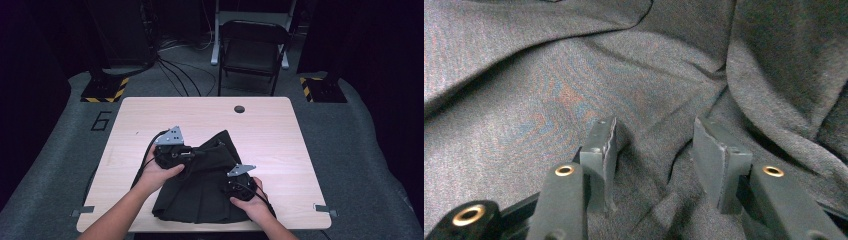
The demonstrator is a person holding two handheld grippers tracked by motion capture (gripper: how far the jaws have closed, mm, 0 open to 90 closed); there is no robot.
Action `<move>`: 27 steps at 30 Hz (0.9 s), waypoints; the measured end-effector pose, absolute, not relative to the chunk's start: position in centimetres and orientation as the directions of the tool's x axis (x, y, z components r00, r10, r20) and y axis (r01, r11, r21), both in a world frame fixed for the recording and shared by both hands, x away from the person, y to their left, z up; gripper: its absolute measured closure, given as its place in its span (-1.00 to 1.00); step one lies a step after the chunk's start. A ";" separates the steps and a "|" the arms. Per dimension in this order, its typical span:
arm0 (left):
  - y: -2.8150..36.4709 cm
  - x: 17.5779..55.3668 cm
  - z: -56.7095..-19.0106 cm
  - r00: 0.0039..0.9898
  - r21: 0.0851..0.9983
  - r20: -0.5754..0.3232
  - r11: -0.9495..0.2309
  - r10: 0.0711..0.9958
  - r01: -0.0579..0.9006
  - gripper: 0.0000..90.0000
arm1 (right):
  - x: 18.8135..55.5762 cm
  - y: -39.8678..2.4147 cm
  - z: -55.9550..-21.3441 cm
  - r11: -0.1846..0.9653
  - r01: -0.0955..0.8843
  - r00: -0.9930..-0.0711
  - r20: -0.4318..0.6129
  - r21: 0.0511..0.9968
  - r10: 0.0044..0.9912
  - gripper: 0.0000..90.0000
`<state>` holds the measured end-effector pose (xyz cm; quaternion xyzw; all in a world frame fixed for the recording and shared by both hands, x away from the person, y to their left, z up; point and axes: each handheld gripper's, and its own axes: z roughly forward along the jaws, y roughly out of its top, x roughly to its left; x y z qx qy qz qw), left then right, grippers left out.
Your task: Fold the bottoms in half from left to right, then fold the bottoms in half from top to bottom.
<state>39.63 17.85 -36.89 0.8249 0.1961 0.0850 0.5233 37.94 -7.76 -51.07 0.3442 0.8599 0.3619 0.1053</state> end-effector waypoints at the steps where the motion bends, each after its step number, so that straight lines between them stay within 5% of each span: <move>1: 17.9 39.5 -37.0 0.908 0.896 -0.067 -0.376 0.413 0.236 0.83 | 37.9 -7.7 -51.1 0.496 0.521 -0.735 0.070 0.695 0.674 0.17; 27: 18.6 37.9 -38.3 0.914 0.895 -0.099 -0.366 0.393 0.254 0.84 | 38.1 -10.2 -49.7 0.483 0.541 -0.722 0.086 0.688 0.687 0.19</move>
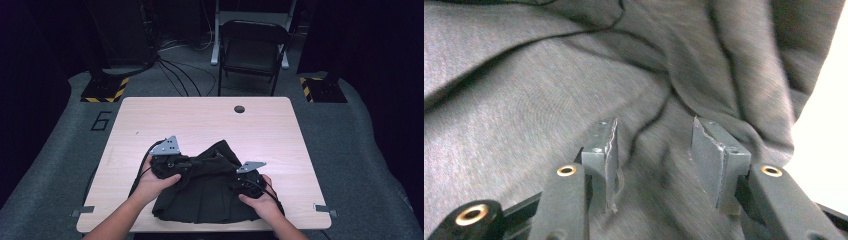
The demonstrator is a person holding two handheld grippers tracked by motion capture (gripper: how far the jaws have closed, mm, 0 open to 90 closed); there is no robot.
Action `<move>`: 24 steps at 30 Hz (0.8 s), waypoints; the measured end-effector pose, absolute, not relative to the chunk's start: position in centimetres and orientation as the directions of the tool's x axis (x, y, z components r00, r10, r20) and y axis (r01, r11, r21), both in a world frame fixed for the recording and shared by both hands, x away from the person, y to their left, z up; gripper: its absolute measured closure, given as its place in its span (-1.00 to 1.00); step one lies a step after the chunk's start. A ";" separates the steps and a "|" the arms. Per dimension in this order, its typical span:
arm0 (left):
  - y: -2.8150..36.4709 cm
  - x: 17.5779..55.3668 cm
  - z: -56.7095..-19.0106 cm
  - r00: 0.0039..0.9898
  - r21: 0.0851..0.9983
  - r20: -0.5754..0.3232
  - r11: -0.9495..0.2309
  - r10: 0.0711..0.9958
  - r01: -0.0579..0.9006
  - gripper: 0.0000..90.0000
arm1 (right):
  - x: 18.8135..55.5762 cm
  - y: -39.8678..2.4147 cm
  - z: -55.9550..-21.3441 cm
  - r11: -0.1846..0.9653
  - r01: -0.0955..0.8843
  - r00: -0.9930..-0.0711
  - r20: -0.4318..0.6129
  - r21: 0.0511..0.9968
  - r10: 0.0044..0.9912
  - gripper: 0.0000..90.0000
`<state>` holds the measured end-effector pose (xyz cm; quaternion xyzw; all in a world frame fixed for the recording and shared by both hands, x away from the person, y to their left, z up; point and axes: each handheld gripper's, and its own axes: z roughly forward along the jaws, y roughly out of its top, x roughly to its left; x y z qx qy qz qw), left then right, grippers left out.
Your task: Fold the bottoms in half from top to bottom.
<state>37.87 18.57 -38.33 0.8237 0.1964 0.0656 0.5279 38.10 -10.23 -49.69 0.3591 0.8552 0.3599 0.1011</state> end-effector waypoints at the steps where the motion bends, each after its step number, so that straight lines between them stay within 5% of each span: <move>1: 18.6 37.8 -38.4 0.916 0.894 -0.095 -0.371 0.389 0.250 0.84 | 38.1 -10.8 -49.7 0.477 0.544 -0.716 0.084 0.691 0.693 0.19; 24: 17.5 34.8 -41.5 0.942 0.878 -0.129 -0.405 0.311 0.254 0.83 | 38.6 -12.0 -50.6 0.439 0.563 -0.692 0.109 0.700 0.714 0.23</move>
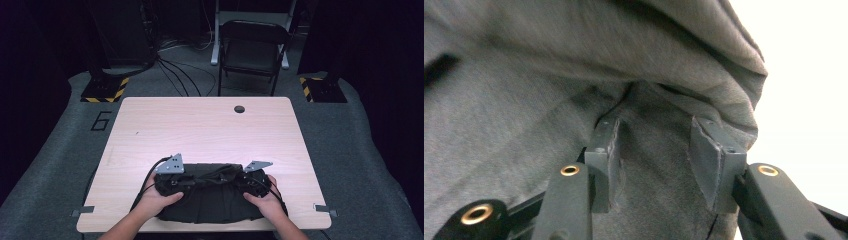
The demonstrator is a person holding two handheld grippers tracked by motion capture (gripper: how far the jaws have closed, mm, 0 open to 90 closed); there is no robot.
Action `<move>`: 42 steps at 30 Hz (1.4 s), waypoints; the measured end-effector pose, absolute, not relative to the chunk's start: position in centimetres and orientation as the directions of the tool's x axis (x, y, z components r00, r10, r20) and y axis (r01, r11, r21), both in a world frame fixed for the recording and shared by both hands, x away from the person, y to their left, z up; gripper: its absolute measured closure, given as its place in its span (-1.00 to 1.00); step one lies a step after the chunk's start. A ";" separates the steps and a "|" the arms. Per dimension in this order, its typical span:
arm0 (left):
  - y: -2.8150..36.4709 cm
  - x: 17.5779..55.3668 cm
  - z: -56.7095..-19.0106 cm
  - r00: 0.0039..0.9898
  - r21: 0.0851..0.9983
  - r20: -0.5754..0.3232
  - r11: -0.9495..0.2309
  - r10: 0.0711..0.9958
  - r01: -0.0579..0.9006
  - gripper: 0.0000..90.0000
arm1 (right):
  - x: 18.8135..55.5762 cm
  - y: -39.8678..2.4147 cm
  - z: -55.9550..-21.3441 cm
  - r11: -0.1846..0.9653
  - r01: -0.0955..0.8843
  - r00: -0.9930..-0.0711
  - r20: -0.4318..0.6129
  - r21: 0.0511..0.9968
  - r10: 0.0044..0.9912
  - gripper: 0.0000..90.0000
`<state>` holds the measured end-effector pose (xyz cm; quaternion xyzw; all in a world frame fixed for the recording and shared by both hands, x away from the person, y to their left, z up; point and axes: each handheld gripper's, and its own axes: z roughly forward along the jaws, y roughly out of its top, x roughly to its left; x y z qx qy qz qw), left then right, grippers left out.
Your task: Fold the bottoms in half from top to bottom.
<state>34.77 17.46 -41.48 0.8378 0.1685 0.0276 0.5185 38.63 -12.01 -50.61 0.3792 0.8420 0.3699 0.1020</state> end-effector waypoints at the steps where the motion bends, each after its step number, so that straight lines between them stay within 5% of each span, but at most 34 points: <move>1: 17.4 34.7 -41.7 0.943 0.875 -0.128 -0.413 0.306 0.253 0.83 | 38.5 -12.0 -50.5 0.436 0.562 -0.693 0.112 0.703 0.712 0.23; 8: 17.0 34.3 -42.8 0.946 0.864 -0.126 -0.436 0.297 0.252 0.83 | 38.1 -11.5 -50.3 0.450 0.532 -0.736 0.129 0.717 0.664 0.25; 21: 17.3 37.4 -39.0 0.925 0.889 -0.085 -0.392 0.369 0.238 0.83 | 39.3 -9.3 -49.1 0.474 0.486 -0.767 0.098 0.734 0.634 0.28; 30: 16.4 36.0 -41.6 0.951 0.863 -0.111 -0.447 0.289 0.237 0.83 | 41.3 -11.7 -51.3 0.380 0.592 -0.674 0.177 0.711 0.718 0.34; 42: 15.4 33.7 -45.9 0.961 0.829 -0.151 -0.500 0.231 0.250 0.83 | 41.3 -11.7 -51.5 0.379 0.592 -0.668 0.170 0.711 0.725 0.40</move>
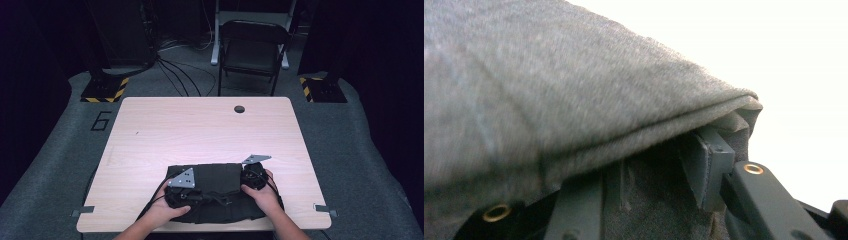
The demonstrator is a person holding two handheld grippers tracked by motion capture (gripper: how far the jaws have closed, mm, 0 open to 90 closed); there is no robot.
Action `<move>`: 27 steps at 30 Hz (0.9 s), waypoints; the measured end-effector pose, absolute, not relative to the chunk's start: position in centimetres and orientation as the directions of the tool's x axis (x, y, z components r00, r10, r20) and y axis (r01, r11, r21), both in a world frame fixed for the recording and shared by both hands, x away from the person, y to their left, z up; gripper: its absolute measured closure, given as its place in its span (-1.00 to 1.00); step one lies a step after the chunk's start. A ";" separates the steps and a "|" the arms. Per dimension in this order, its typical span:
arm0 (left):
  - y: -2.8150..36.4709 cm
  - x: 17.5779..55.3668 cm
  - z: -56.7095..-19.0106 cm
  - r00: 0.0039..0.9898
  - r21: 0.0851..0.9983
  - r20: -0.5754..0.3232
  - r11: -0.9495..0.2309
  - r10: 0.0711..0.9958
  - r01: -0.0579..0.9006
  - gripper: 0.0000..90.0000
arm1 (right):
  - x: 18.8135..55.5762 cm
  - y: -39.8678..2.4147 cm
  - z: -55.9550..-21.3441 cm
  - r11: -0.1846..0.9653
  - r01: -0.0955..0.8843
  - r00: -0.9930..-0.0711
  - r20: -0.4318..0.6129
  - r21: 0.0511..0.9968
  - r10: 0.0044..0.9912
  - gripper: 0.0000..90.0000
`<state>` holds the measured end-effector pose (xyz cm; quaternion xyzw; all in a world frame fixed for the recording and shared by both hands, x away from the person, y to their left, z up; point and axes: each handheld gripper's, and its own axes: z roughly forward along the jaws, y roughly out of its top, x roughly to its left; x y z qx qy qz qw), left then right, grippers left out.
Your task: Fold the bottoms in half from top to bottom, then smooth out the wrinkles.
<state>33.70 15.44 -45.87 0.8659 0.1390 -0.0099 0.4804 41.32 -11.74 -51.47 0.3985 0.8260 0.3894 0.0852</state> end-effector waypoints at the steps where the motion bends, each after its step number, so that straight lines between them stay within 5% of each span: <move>1: 15.2 33.5 -46.2 0.963 0.824 -0.143 -0.511 0.230 0.244 0.83 | 41.3 -11.8 -51.5 0.377 0.592 -0.667 0.170 0.713 0.725 0.40; 27: 14.6 32.8 -50.2 0.963 0.733 -0.139 -0.630 0.233 0.258 0.72 | 40.0 -13.3 -48.6 0.560 0.526 -0.749 0.037 0.641 0.662 0.22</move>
